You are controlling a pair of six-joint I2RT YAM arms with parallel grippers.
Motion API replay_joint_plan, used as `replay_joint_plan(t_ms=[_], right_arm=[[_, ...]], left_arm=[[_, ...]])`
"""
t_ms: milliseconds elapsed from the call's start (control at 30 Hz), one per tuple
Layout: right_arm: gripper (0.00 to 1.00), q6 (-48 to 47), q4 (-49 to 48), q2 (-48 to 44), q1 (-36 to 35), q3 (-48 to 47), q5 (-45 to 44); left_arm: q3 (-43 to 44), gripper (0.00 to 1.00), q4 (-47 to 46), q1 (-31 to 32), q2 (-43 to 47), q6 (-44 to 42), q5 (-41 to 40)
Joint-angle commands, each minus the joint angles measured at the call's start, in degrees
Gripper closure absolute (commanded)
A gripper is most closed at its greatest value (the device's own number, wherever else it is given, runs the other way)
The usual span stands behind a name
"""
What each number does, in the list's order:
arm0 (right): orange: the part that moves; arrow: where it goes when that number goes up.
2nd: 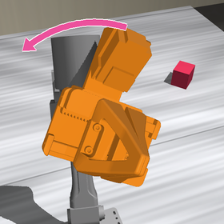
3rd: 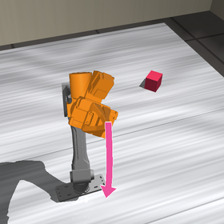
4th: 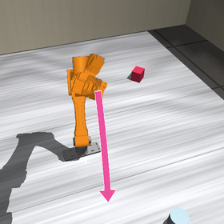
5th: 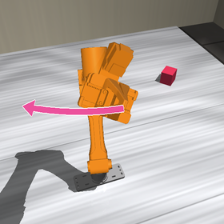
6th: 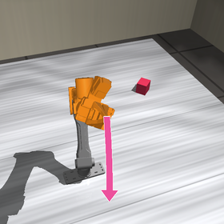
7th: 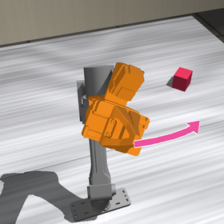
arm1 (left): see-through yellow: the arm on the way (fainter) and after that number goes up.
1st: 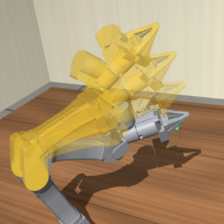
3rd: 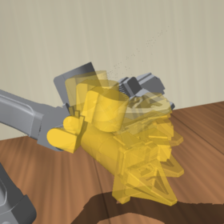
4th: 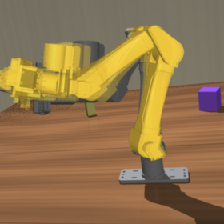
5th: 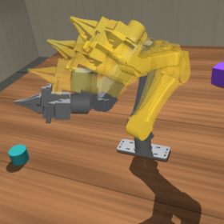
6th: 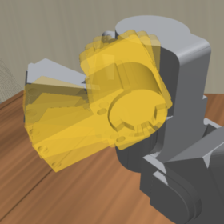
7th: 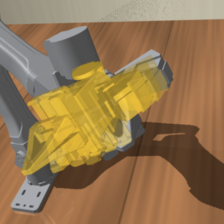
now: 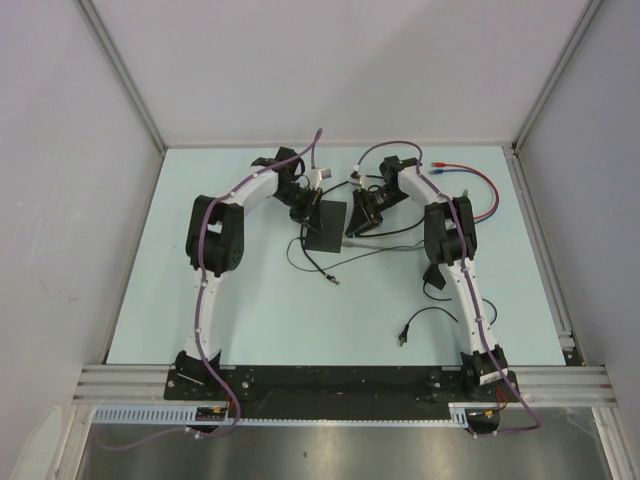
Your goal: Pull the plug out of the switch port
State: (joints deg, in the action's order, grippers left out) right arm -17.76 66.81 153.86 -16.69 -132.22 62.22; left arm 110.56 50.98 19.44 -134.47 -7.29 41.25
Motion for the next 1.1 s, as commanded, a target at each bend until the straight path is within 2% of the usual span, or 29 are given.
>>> replay_joint_plan(t_ms=[0, 667, 767, 1000, 1067], right_arm=[[0.61, -0.1, -2.1, 3.1, -1.3, -0.2, -5.5], [0.63, 5.5, -4.3, 2.8, -3.0, 0.7, -16.8], [0.70, 6.6, -5.1, 2.2, -3.9, 1.7, -21.4], [0.76, 6.0, -4.4, 2.4, -5.2, 1.9, -24.0], [0.80, 5.8, -4.4, 2.3, -5.3, 2.1, -24.8]], left_arm=[[-0.3, 0.99, -0.3, 0.5, -1.3, -0.1, -2.1], [-0.5, 0.99, -0.5, 0.9, -1.3, -0.4, -2.4], [-0.4, 0.99, -0.5, 0.9, -1.4, -0.4, -2.3], [-0.4, 0.99, -0.6, 0.9, -1.3, -0.4, -2.3], [-0.4, 0.99, -0.6, 0.9, -1.3, -0.4, -2.3]])
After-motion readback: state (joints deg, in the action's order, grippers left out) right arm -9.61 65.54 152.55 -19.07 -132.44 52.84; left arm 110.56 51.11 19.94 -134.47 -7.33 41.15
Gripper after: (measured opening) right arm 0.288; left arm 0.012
